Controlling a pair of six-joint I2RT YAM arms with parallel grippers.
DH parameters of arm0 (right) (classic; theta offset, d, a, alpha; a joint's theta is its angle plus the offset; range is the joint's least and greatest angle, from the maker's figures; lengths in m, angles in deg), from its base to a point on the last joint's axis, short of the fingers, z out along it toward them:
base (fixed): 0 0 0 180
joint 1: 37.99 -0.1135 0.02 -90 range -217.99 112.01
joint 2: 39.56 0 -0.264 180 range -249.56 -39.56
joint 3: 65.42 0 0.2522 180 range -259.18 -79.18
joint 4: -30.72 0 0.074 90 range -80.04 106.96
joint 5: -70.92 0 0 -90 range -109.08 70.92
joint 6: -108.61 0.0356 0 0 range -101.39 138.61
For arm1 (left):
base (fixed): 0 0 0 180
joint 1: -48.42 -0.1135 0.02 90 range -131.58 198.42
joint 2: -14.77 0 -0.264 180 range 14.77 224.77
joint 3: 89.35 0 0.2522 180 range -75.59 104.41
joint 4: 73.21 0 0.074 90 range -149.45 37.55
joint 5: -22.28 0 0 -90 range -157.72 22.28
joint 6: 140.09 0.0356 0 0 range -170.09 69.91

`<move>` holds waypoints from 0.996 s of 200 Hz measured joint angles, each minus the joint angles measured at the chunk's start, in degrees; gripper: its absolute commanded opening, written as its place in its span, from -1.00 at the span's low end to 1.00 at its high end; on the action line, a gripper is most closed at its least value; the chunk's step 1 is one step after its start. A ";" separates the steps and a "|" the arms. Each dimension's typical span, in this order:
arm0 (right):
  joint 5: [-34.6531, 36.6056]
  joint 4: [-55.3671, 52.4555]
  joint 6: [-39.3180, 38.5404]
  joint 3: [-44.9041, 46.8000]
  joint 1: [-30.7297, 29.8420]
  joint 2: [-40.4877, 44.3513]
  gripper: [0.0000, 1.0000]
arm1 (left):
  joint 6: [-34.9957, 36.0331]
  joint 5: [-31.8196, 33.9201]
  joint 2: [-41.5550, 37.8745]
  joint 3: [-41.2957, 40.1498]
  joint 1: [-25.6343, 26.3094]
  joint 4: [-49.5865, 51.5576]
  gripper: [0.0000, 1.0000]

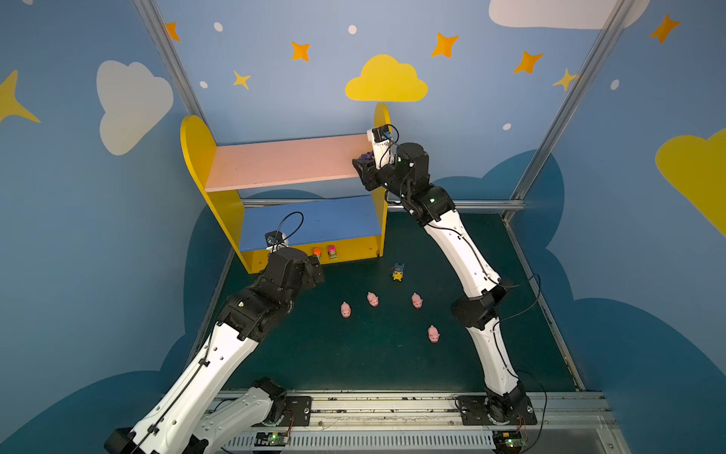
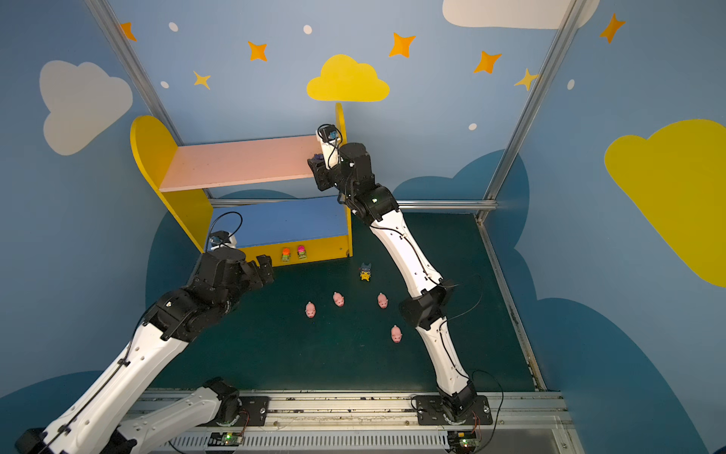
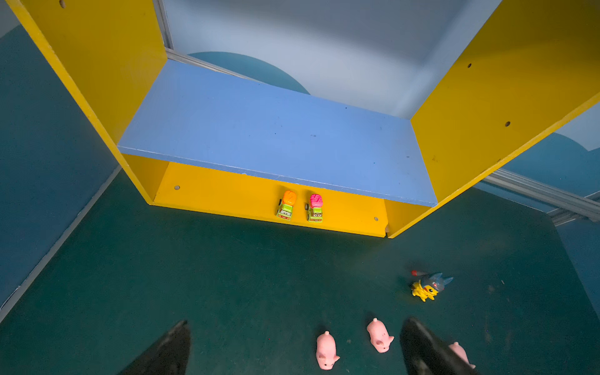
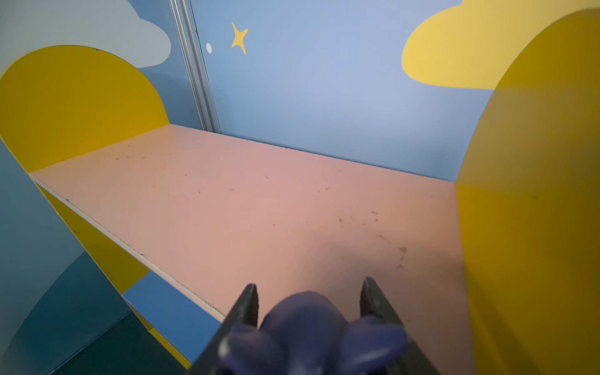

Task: Organize plastic toys on shelves
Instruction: Place the plastic toy on the shelf.

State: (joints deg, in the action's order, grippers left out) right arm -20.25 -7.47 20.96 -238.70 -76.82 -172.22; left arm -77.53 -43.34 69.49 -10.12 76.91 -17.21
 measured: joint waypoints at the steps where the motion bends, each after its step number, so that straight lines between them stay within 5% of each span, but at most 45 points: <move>1: 0.00 0.09 0.04 0.00 0.00 -0.02 -0.62 | 0.00 0.00 -0.02 0.00 0.00 0.00 0.99; 199: -0.22 2.67 2.78 -0.02 1.07 -0.96 -0.54 | 0.42 -1.62 -0.48 -1.68 -3.50 -1.33 1.00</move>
State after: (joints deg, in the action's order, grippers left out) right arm -20.47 -4.80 23.73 -238.72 -75.75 -173.18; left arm -77.12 -44.96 69.01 -11.80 73.41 -18.54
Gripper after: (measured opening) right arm 0.449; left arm 0.997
